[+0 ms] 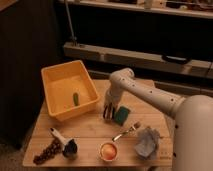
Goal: Wipe table surface with eraser
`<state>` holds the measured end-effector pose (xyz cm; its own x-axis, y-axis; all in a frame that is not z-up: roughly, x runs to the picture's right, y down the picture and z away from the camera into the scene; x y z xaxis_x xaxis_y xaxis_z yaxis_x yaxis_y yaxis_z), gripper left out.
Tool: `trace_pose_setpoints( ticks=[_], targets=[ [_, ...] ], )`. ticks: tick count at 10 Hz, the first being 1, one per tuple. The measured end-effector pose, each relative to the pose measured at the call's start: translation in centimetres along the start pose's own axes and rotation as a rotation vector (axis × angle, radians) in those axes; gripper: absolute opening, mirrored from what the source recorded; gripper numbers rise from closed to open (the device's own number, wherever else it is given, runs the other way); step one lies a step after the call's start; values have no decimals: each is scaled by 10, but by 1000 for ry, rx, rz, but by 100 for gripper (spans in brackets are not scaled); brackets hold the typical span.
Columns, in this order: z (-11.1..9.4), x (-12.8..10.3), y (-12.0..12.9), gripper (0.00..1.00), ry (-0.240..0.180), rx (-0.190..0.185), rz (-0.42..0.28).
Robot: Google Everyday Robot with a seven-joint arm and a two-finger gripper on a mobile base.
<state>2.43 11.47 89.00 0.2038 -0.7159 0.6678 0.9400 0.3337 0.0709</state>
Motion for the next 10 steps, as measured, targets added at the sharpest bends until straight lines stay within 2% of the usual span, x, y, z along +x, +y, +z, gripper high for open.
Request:
trace_pose_setpoints(
  ticks=[2, 4, 8, 9, 10],
  targets=[
    [8, -11, 10, 0, -11, 7, 20],
    [7, -15, 22, 0, -9, -4, 44],
    [-6, -29, 88, 0, 2, -69, 160],
    [-12, -23, 106, 0, 16, -83, 198],
    [-14, -19, 113, 0, 20, -93, 211]
  ],
)
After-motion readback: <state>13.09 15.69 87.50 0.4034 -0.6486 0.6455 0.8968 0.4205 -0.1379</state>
